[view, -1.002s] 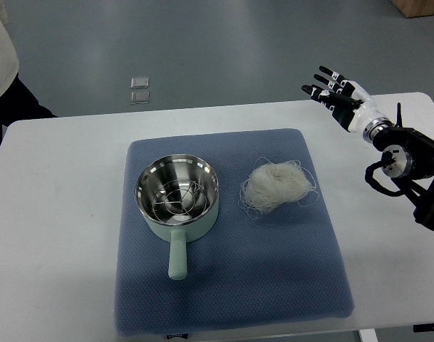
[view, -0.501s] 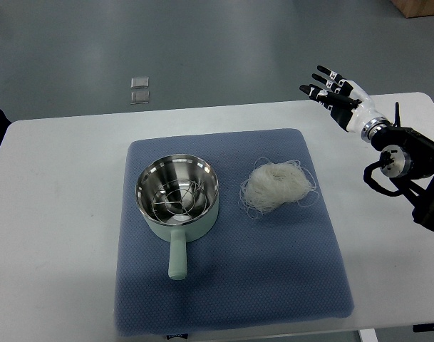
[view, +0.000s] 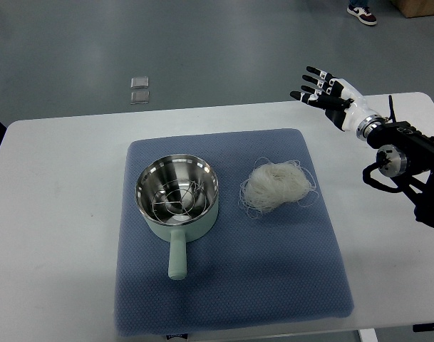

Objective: Put vermicelli into pot with right hand
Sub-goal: 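Move the right hand over the white vermicelli bundle and lower it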

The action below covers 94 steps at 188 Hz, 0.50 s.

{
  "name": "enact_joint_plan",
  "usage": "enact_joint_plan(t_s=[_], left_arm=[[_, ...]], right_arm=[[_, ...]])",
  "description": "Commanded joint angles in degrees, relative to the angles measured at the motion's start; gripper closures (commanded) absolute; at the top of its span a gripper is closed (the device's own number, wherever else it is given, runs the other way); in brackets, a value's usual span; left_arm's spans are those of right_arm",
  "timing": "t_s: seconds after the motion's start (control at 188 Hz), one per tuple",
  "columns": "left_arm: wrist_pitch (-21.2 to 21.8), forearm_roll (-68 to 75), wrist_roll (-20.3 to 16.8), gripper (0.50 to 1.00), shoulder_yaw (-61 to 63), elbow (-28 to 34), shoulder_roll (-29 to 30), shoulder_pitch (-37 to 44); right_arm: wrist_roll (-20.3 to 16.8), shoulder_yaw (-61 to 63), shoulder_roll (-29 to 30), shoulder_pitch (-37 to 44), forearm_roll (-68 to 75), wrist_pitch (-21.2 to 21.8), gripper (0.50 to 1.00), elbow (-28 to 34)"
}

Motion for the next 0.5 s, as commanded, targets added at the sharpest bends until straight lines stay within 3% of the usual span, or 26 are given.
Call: enact_joint_plan(t_s=[0.0, 0.272, 0.496], left_arm=[[-0.01, 0.00, 0.00, 0.500, 0.00, 0.29, 0.00, 0.00], [-0.01, 0.00, 0.00, 0.500, -0.09, 0.55, 0.00, 0.00], [-0.01, 0.00, 0.00, 0.500, 0.09, 0.02, 0.00, 0.00]], right_arm=[[0.00, -5.39, -2.54, 3.62, -3.85, 3.27, 0.581, 0.32], [0.00, -18.23, -10.10, 15.13, -12.99, 12.58, 0.581, 7.18], [-0.27, -29.56, -13.53, 23.66, -26.17, 13.55, 0.581, 15.44]])
